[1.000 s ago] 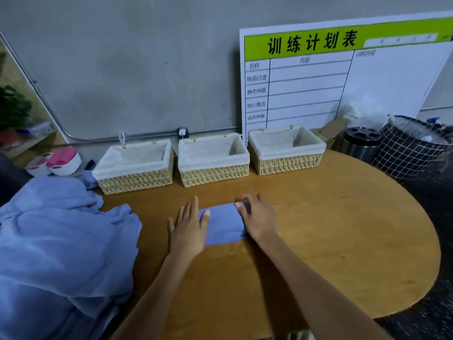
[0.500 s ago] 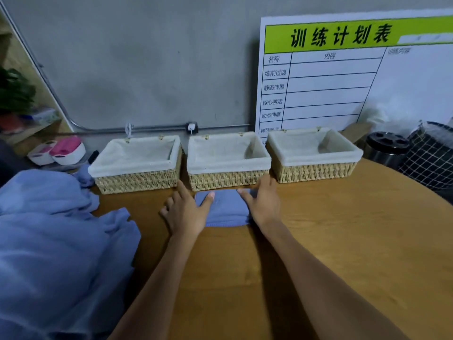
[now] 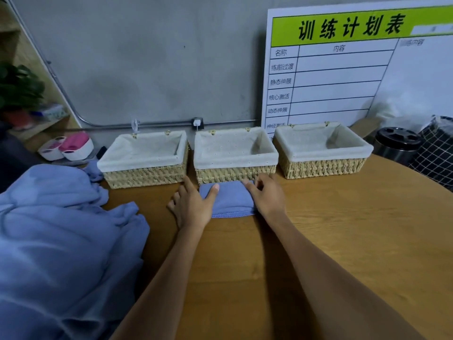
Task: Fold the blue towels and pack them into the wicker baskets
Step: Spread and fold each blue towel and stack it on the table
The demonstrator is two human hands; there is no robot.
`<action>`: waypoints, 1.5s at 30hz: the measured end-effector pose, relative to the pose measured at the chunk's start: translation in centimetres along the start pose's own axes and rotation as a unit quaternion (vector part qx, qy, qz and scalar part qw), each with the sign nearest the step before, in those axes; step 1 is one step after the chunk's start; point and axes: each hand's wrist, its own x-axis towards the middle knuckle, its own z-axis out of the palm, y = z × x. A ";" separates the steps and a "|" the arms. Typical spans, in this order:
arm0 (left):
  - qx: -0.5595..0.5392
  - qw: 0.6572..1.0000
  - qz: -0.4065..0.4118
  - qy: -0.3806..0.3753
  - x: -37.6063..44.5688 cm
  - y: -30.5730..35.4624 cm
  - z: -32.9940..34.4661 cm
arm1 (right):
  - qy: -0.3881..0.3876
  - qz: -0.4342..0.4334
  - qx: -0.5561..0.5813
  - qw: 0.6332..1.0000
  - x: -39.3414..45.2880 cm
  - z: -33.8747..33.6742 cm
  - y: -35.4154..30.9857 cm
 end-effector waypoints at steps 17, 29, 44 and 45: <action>0.085 0.963 0.239 -0.093 2.4 -15.3 -29.0 | -0.290 -0.209 0.188 0.915 -10.8 6.4 -19.0; -0.025 0.954 0.294 0.051 -0.7 -24.9 -24.1 | -0.353 -0.138 0.238 0.894 -14.7 12.5 -22.3; -0.101 0.938 0.321 0.081 0.0 -12.1 -30.6 | -0.160 -0.286 0.212 0.921 -7.5 -0.6 -26.9; -0.108 0.932 0.334 0.090 -0.2 -10.4 -30.9 | -0.148 -0.296 0.204 0.921 -7.0 -2.5 -26.9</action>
